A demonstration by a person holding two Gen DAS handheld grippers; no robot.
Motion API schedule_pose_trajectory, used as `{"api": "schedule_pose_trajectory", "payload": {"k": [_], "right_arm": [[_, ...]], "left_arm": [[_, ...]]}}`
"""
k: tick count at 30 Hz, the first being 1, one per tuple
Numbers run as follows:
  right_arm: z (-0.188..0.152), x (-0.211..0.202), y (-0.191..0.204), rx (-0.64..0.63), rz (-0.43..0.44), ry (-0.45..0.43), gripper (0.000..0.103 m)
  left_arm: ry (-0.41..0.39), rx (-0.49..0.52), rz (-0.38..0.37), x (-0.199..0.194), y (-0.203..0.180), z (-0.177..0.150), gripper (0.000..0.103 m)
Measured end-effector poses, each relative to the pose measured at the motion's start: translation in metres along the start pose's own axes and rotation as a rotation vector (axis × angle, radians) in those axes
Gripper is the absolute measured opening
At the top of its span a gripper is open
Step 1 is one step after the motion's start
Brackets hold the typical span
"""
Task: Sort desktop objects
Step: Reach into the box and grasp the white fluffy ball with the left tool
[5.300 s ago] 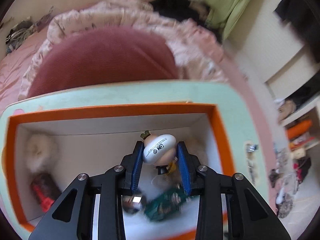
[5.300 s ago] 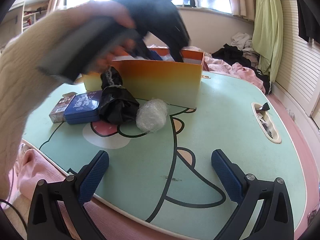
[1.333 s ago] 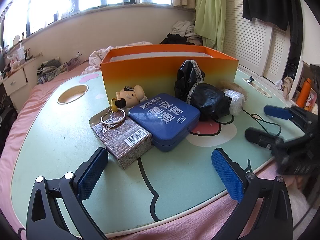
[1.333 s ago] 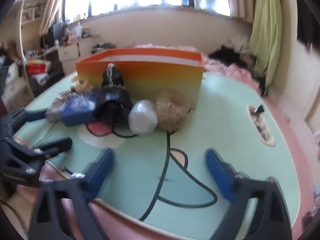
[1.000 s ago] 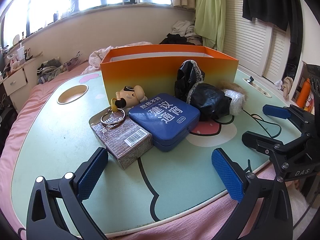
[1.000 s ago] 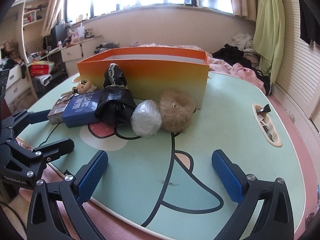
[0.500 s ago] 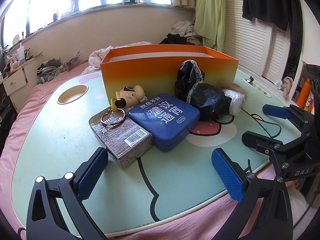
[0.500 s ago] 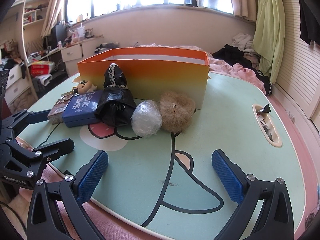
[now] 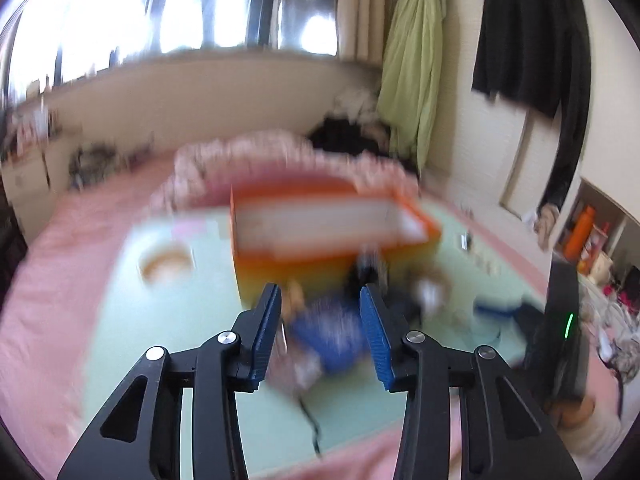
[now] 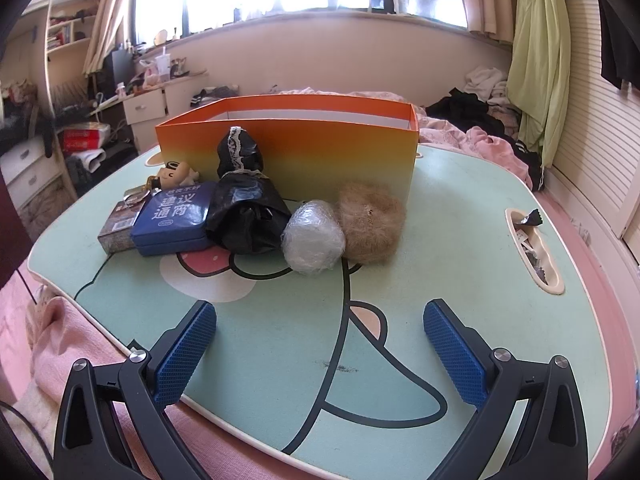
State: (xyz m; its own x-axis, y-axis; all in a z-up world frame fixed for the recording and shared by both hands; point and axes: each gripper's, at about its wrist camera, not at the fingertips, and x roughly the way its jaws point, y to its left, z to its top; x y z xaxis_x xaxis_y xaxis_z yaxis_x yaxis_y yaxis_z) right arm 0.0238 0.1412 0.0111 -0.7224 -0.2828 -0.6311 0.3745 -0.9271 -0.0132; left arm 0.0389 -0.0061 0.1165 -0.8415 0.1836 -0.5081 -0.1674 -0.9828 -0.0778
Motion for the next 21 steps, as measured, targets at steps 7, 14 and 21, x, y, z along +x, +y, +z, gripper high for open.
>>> {"api": "schedule_pose_trajectory", "payload": {"k": [7,14,21], "right_arm": [[0.0,-0.002,0.003,0.0,0.001,-0.001,0.103],[-0.001,-0.003,0.004,-0.002,0.012,-0.009,0.103],[-0.001,-0.003,0.004,-0.005,0.011,-0.009,0.103]], "left_arm": [[0.373,0.018,0.181,0.146,0.014,0.085,0.043],[0.613,0.151,0.343,0.236,0.009,0.067,0.033],[0.571,0.207,0.412,0.243,0.005,0.054,0.007]]}}
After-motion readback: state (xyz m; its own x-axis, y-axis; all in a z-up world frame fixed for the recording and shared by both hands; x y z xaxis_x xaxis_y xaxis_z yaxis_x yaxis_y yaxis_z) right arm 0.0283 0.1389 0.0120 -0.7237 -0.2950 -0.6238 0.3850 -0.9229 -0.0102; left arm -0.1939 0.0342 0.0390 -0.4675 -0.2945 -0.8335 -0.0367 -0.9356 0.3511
